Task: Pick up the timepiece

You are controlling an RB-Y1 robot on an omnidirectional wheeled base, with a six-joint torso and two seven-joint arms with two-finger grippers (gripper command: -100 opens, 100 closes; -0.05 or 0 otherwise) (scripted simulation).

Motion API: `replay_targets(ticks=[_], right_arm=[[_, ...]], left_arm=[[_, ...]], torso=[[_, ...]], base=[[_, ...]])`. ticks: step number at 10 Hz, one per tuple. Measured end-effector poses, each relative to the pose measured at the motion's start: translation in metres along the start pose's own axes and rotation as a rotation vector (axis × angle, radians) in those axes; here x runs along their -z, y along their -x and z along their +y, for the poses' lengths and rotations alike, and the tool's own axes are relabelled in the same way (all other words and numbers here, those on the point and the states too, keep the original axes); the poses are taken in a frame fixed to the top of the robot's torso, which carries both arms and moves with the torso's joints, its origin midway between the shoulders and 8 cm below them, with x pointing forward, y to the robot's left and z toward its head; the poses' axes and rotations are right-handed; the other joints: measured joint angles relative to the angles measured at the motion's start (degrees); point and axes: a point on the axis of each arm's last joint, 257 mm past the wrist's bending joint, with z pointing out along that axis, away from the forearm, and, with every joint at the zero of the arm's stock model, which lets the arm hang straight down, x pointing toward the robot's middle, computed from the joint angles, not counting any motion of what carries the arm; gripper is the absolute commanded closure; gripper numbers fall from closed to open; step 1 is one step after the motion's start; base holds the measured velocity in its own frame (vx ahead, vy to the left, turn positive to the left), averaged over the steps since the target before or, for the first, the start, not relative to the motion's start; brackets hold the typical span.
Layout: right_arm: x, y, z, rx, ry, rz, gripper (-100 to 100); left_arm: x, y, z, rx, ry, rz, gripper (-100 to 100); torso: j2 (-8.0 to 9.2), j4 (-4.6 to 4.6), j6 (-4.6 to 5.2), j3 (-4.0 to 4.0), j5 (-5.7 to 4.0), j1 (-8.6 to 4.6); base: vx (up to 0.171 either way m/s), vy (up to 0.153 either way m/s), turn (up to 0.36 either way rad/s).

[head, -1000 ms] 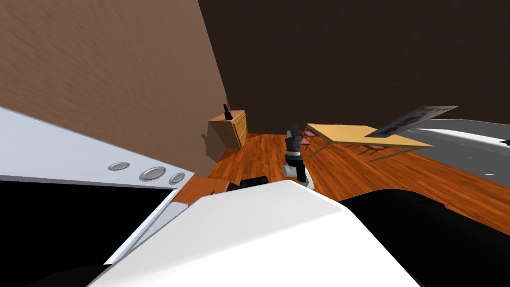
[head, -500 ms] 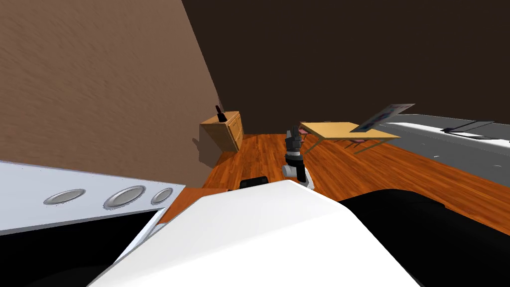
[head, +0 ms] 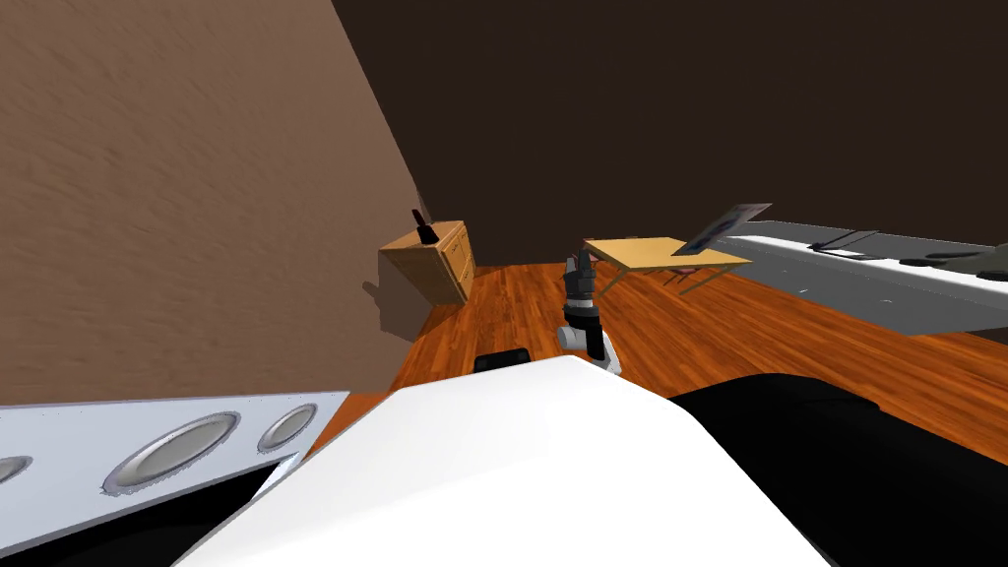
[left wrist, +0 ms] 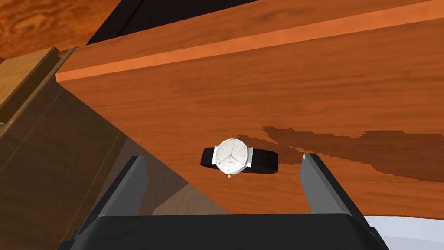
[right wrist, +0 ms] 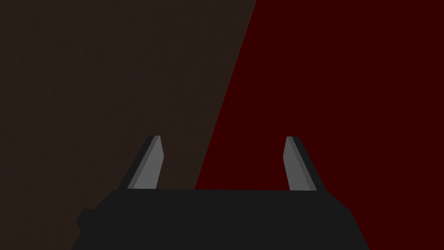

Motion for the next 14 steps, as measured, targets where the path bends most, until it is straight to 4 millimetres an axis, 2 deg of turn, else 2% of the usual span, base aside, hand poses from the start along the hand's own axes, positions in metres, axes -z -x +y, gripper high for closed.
replay_targets(ticks=[2, 4, 5, 6, 11, 12, 14], right_arm=[[0.000, 0.000, 0.000, 0.000, 0.000, 0.000, 0], [0.000, 0.000, 0.000, 0.000, 0.000, 0.000, 0], [0.000, 0.000, 0.000, 0.000, 0.000, 0.000, 0], [0.000, 0.000, 0.000, 0.000, 0.000, 0.000, 0], [0.000, 0.000, 0.000, 0.000, 0.000, 0.000, 0], [0.000, 0.000, 0.000, 0.000, 0.000, 0.000, 0], [0.000, 0.000, 0.000, 0.000, 0.000, 0.000, 0]], left_arm=[[0.001, -0.008, 0.023, -0.033, 0.059, 0.018, -100], [0.011, -0.013, 0.055, -0.070, 0.129, 0.034, -100], [0.011, -0.014, 0.056, -0.072, 0.133, 0.035, 0], [0.011, -0.013, 0.056, -0.072, 0.132, 0.035, -100], [-0.019, -0.010, 0.048, -0.066, 0.131, 0.036, -100], [-0.020, -0.010, 0.048, -0.066, 0.131, 0.036, 100], [-0.019, -0.010, 0.048, -0.067, 0.132, 0.036, 100]], torso=[[0.06, 0.01, -0.01, 0.03, -0.01, -0.05], [0.02, 0.00, -0.01, 0.00, -0.02, -0.04], [0.16, 0.02, -0.03, 0.08, -0.03, -0.11], [0.25, 0.05, -0.03, 0.14, -0.04, -0.17], [0.46, 0.10, -0.02, 0.26, -0.04, -0.19], [0.40, 0.08, -0.03, 0.23, -0.05, -0.20], [0.32, 0.08, -0.03, 0.19, -0.05, -0.21]], base=[[0.081, 0.025, -0.189], [0.055, 0.029, -0.086], [0.006, 0.004, 0.003], [-0.016, 0.002, -0.013], [-0.032, -0.001, -0.010], [0.000, 0.000, 0.000], [0.000, 0.000, 0.000]])
